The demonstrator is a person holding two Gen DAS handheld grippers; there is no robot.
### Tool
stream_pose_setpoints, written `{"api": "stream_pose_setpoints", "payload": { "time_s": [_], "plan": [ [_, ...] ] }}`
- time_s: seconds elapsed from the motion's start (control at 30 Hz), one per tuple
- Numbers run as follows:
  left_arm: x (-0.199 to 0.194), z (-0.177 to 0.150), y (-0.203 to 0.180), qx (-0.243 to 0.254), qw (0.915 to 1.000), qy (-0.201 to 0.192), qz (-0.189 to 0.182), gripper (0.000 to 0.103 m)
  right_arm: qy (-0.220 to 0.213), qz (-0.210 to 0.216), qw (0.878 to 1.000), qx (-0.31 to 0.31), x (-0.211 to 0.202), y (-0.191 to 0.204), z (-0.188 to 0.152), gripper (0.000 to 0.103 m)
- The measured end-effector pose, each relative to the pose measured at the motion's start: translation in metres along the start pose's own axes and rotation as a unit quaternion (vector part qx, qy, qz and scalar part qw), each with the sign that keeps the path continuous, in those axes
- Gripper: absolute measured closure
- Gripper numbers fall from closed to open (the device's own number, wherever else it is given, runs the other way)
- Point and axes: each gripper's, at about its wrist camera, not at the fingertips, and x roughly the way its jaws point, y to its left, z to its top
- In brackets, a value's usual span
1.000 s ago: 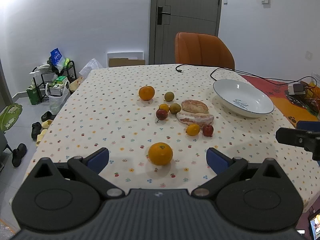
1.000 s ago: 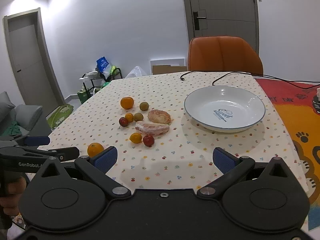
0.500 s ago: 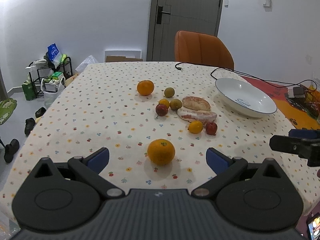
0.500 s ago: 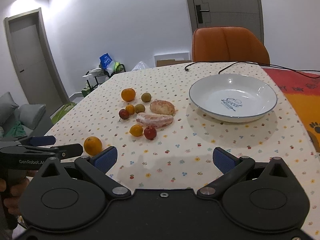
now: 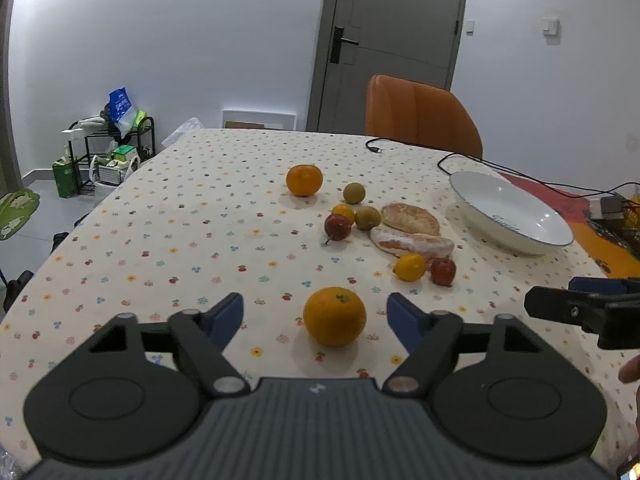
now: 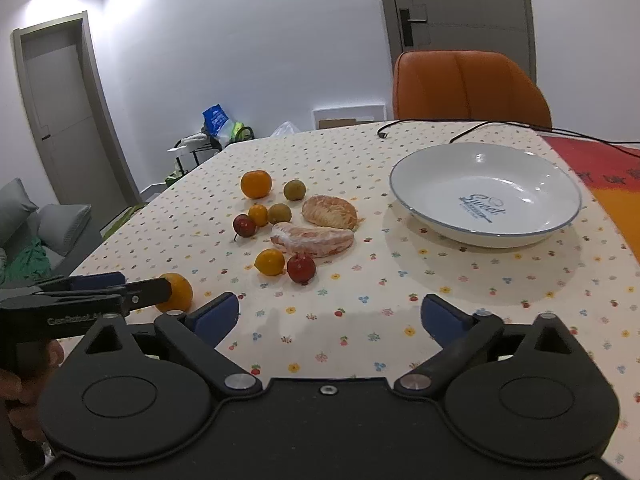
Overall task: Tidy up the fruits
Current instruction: 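Move left gripper toward the mandarin while right gripper approaches the small red fruit, then close left gripper on the mandarin while right gripper closes on the red fruit, then carry both fruits over the white bowl and open left gripper, dropping the mandarin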
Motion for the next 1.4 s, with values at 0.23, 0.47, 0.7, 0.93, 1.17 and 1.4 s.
{"api": "stream_pose_setpoints", "payload": {
  "time_s": [0.23, 0.47, 0.7, 0.93, 1.17, 1.4],
  "plan": [
    [0.014, 0.003, 0.004, -0.024, 0.9997, 0.006, -0.008, 0.046, 0.011, 0.014, 1.000, -0.008, 0.022, 0.006, 0.004, 0.018],
    [0.024, 0.000, 0.000, -0.023, 0.9986, 0.025, -0.040, 0.066, 0.020, 0.025, 0.999, -0.010, 0.041, 0.008, 0.009, 0.028],
    [0.024, 0.003, 0.007, -0.028, 0.9993, 0.019, -0.018, 0.067, 0.037, 0.038, 0.999, -0.012, 0.057, 0.010, 0.012, 0.045],
    [0.024, 0.009, 0.022, -0.036, 0.9993, 0.010, 0.004, 0.067, 0.041, 0.038, 0.998, -0.014, 0.069, 0.014, 0.018, 0.059],
    [0.026, 0.011, 0.029, -0.039, 0.9991, 0.009, 0.011, 0.067, 0.039, 0.026, 0.999, -0.016, 0.078, 0.013, 0.019, 0.080],
    [0.026, 0.014, 0.029, -0.042, 0.9990, 0.004, 0.010, 0.067, 0.035, 0.033, 0.999, -0.006, 0.067, 0.009, 0.021, 0.081]
  ]
}}
